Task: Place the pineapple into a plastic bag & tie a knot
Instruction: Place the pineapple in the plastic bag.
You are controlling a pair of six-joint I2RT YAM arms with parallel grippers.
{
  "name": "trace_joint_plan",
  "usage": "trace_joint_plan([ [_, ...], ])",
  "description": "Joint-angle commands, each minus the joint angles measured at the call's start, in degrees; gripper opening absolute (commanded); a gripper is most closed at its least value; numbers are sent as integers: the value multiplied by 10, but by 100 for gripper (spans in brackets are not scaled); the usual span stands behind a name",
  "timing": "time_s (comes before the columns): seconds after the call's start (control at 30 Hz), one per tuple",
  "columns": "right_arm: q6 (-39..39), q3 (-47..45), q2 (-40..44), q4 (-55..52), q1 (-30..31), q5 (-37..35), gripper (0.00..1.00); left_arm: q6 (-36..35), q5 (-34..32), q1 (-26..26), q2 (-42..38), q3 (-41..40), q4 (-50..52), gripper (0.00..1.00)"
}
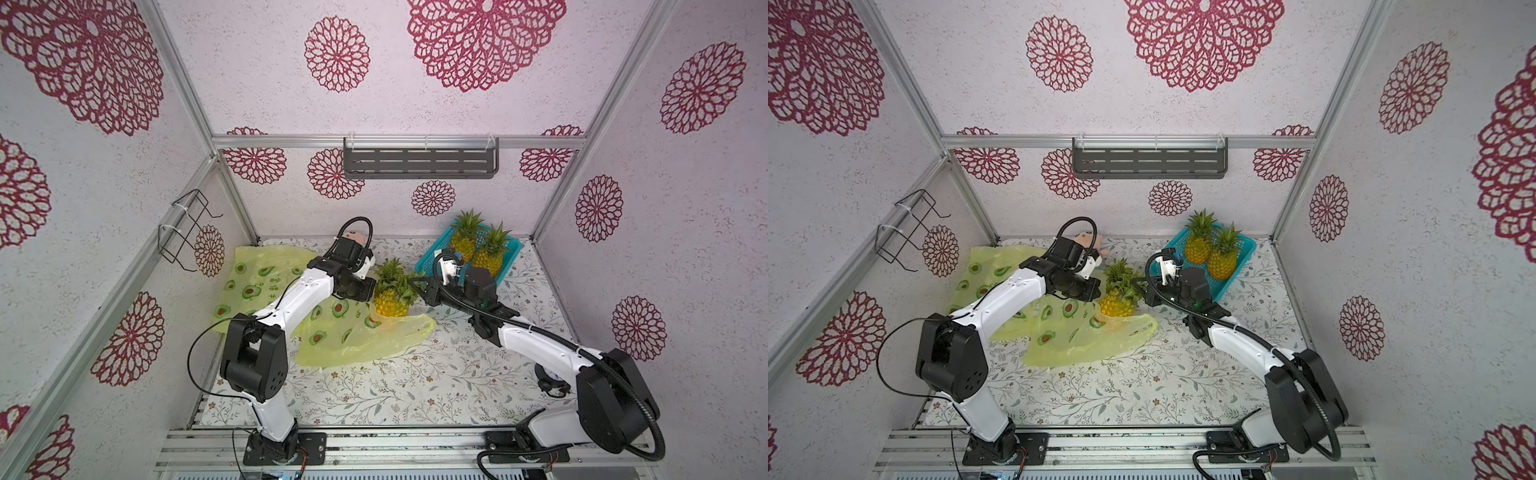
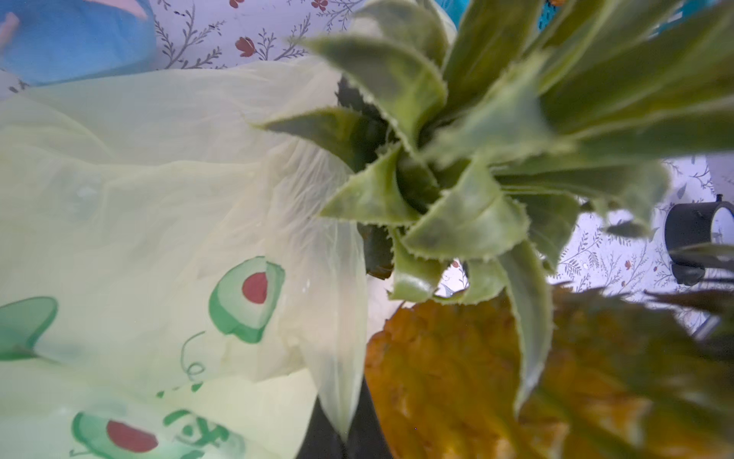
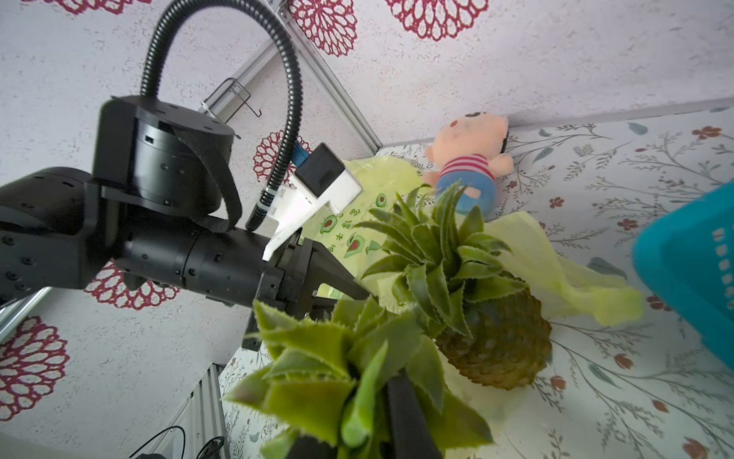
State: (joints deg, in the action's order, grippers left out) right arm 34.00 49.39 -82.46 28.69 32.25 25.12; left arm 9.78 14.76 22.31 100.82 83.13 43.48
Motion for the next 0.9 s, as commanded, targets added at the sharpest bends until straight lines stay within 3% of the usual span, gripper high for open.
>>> trace_joint_plan([
  [0.0,-17,29,-15,88,32,-8,0,3,6,-11,-23,-5,-18,0],
  [0.53,-278,148,-116,-138,157,-178,0,20,4,-36,-35,-11,-18,0],
  [0.63,-296,169,-125,-164,167,-175,1,32,-1,-44,-52,-19,-20,18],
  [0.73,-289,190,-131,-189,168,-150,22,51,-23,-55,-79,-30,-26,42],
  [0.87,-252,206,-112,-195,166,-148,51,77,-64,-69,-134,-52,-38,63],
])
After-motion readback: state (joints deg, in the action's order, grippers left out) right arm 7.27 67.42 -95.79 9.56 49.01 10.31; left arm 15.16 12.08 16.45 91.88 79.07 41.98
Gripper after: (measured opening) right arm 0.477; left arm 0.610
